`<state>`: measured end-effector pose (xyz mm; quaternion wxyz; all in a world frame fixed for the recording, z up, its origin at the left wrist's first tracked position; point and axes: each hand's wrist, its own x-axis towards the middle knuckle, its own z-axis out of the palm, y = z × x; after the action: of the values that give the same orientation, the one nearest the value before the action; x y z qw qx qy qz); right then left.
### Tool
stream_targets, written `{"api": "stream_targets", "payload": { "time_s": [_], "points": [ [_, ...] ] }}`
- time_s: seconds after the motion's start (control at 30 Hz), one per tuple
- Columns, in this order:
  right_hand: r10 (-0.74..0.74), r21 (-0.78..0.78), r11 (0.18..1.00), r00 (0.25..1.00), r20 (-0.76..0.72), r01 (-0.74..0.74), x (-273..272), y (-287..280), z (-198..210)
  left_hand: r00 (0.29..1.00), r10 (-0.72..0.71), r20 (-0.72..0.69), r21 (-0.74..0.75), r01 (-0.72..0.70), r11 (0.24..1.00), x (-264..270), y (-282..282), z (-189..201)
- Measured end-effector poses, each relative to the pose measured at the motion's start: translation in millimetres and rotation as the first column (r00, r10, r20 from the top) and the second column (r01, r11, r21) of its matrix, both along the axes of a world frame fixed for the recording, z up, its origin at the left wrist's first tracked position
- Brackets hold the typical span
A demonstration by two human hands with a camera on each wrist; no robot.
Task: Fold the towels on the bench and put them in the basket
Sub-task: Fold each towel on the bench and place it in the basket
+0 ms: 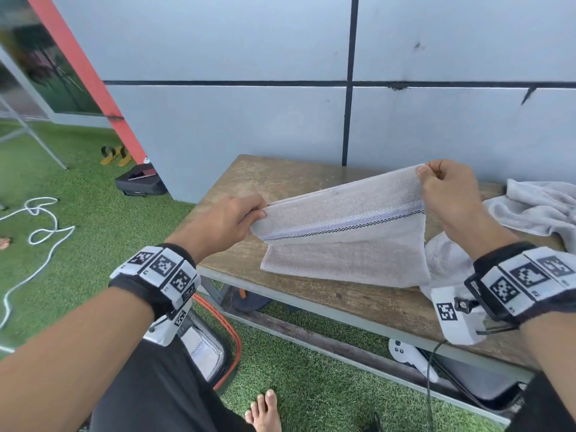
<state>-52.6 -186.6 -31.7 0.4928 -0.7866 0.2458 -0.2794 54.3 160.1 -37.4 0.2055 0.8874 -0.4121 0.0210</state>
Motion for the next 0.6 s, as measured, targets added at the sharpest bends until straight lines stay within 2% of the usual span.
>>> {"api": "stream_targets", "payload": {
  "time_s": [0.3, 0.4, 0.6],
  "points": [
    [0.0, -0.04, 0.999, 0.999, -0.037, -0.001, -0.5, -3.8, -4.7, 0.997, 0.02, -0.068, 0.03, -0.019, 0.999, -3.5, 4.5, 0.4],
    [0.007, -0.093, 0.996, 0.999, -0.043, -0.011, -3.1, -5.1, -1.5, 1.0, 0.021, -0.019, 0.071, -0.02, 0.997, 0.7, 6.7, 10.3],
    [0.029, -0.157, 0.987, 1.0, 0.0, -0.029, 10.6, -20.5, 51.0, 0.979, 0.203, -0.008, -0.135, -0.202, 0.97, 31.2, -15.9, 75.3]
  ]
}}
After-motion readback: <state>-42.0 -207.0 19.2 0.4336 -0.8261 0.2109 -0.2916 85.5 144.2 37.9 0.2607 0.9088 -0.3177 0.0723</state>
